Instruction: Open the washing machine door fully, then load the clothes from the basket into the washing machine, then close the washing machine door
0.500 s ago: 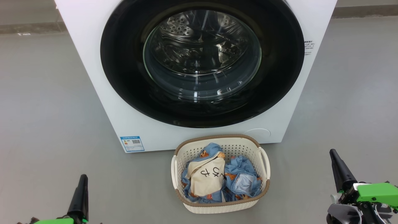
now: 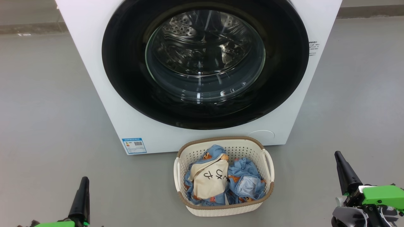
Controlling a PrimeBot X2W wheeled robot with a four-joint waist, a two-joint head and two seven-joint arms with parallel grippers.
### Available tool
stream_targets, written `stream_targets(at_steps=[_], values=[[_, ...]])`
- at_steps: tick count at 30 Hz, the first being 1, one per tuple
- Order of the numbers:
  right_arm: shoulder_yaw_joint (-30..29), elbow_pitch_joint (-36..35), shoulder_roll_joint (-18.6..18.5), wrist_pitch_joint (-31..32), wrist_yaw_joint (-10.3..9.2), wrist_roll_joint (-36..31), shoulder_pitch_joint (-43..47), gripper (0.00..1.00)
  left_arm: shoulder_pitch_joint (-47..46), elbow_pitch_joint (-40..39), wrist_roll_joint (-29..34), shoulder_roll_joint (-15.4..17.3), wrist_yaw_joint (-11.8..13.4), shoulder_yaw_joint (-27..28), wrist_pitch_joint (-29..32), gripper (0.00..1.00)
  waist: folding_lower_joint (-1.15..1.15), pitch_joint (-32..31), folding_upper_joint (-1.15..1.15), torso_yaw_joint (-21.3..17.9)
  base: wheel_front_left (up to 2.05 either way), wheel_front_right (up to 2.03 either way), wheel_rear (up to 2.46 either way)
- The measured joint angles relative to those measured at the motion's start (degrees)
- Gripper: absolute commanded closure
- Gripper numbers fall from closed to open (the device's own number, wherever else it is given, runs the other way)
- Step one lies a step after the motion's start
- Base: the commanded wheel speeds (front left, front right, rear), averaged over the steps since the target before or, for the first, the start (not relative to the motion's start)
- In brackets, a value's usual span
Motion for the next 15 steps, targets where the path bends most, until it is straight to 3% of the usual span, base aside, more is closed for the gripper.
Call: stream_targets(at_steps=[15], values=[[0.0,0.0,0.01,0.0,0.0,0.0,0.0,1.0,-0.01,0.0,0.0,-0.01,0.0,0.01,0.0,1.0,0.0,0.0,0.0,0.0,0.0,0.0,0.0]])
